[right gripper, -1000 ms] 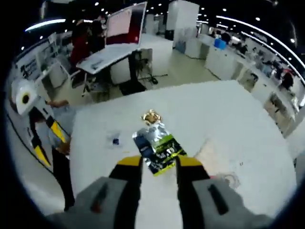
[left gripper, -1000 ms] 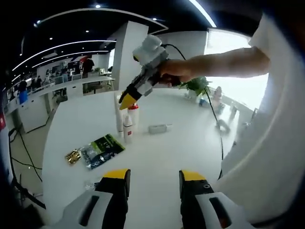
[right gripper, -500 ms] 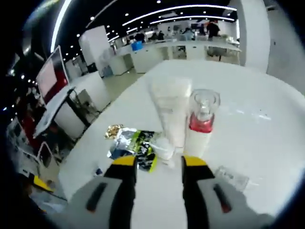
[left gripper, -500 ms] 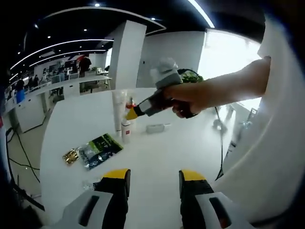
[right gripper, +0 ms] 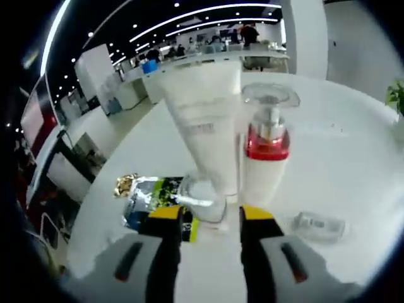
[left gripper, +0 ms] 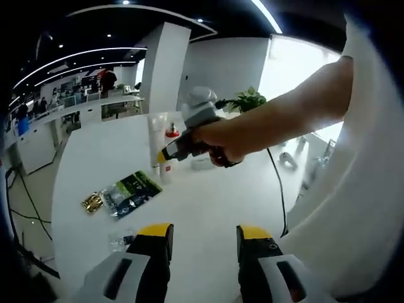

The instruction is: Arrange the skincare products in the storage area until every visible bottle or jar stands upright without overlapping.

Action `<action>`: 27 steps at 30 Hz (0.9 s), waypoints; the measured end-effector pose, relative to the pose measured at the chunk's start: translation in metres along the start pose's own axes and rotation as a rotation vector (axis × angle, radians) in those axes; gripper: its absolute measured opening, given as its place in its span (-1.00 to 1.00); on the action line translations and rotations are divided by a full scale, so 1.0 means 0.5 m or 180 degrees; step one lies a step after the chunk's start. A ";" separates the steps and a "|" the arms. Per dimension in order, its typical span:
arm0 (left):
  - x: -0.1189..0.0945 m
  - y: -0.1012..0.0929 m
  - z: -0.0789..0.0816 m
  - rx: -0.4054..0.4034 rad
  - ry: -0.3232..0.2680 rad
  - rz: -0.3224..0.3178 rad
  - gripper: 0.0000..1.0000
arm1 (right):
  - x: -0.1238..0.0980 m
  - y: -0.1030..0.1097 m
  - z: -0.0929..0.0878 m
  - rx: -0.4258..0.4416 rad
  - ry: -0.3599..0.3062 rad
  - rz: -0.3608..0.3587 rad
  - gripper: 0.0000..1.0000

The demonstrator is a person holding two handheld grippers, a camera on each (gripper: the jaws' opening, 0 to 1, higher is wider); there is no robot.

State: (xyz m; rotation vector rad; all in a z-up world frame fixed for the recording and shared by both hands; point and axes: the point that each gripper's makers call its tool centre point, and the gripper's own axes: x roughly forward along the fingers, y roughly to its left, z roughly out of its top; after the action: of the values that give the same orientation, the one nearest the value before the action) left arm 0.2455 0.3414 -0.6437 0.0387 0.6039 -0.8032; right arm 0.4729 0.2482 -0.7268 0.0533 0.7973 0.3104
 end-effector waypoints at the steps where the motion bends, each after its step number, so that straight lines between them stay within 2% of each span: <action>1: 0.000 0.004 0.002 -0.0008 -0.0007 0.0006 -0.16 | 0.000 0.000 -0.001 -0.0056 -0.0006 -0.0031 -0.31; 4: -0.001 0.015 0.003 -0.0021 -0.0010 0.0034 -0.16 | 0.010 -0.009 -0.007 -0.0127 0.0047 -0.0100 -0.38; 7: -0.003 0.025 0.007 -0.0039 -0.0025 0.0053 -0.16 | 0.015 -0.009 -0.011 -0.0115 0.0082 -0.0073 -0.46; 9: -0.002 0.031 0.005 -0.0057 -0.0017 0.0060 -0.17 | 0.021 -0.018 -0.004 -0.0244 0.0034 -0.0114 -0.50; 20: 0.002 0.038 -0.001 -0.0055 0.0027 0.0075 -0.19 | 0.030 -0.027 0.007 -0.0333 -0.0030 -0.0149 -0.55; 27: 0.002 0.046 -0.002 -0.0059 0.0039 0.0095 -0.20 | 0.037 -0.031 -0.004 -0.0371 -0.0004 -0.0171 -0.55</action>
State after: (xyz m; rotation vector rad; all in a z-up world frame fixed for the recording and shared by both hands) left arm 0.2611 0.3570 -0.6494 0.0356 0.6210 -0.7690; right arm 0.4876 0.2388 -0.7437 -0.0773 0.7769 0.3056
